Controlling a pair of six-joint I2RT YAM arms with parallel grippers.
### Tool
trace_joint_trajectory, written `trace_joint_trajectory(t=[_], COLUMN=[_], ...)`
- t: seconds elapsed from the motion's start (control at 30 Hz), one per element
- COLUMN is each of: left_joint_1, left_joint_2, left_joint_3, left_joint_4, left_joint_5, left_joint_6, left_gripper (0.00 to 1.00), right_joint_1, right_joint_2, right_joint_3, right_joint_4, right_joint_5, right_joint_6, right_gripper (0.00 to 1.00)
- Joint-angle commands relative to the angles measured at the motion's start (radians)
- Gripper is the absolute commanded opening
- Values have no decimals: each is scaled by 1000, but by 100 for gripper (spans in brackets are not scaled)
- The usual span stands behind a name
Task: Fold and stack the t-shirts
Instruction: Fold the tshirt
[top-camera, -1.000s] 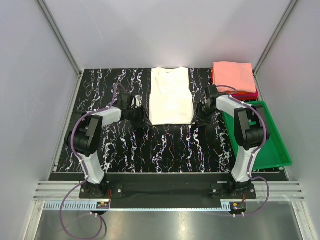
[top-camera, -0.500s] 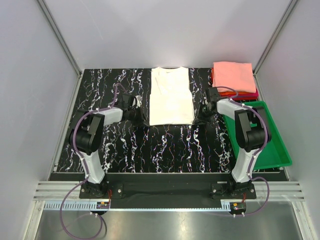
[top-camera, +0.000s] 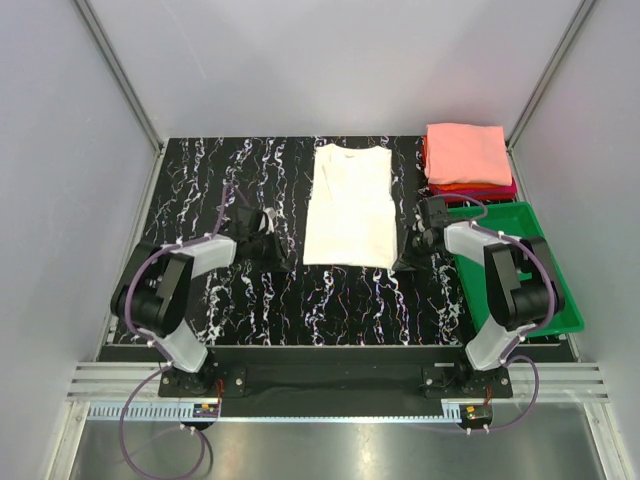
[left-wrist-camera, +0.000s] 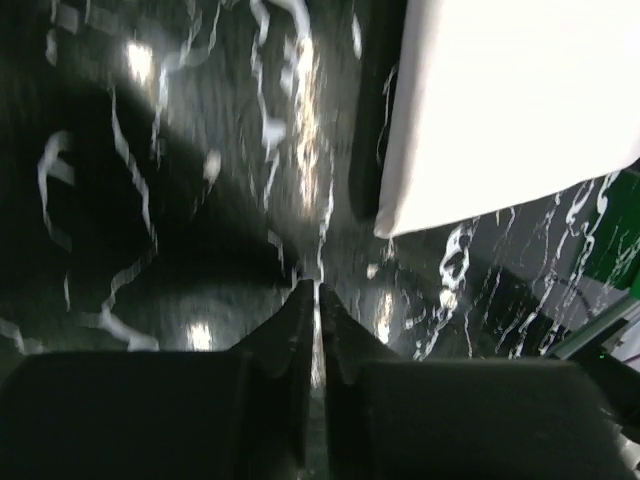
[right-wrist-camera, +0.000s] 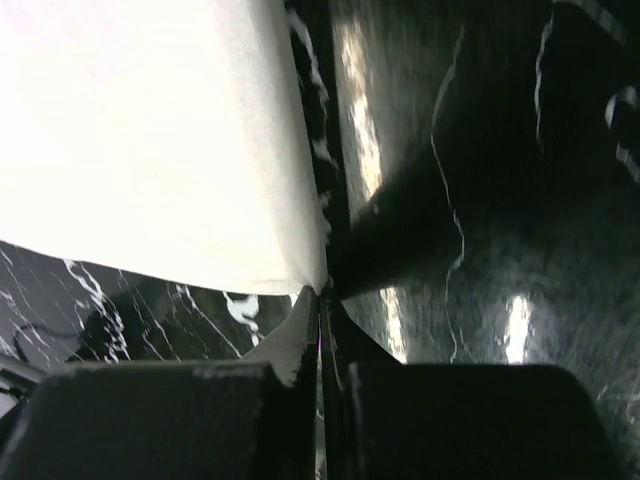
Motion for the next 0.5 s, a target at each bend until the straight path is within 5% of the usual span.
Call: trace_joint_trajectory(t=[0.0,0.07,0.13,0.47], left_joint_1=[-14,-18,-29,-41], left_joint_2=[-138,-170,-180,3], left_joint_3=[-64,-124,-147,-101], left_joint_4=[59,128,198,263], left_joint_5=[-19,36,66,76], left_joint_6=[-21,-61,-86,-116], left_gripper=[19,37,42,45], right_joint_1=[3,3,5,5], right_joint_2=[-66,-92,-120,-171], right_joint_3=[-84,-128,-159,-173], right_joint_4=[-5,12,32,35], right_joint_5=[-14,-19,-20,-12], right_joint_6=[14,19,26,48], right_gripper=[0,0,0,0])
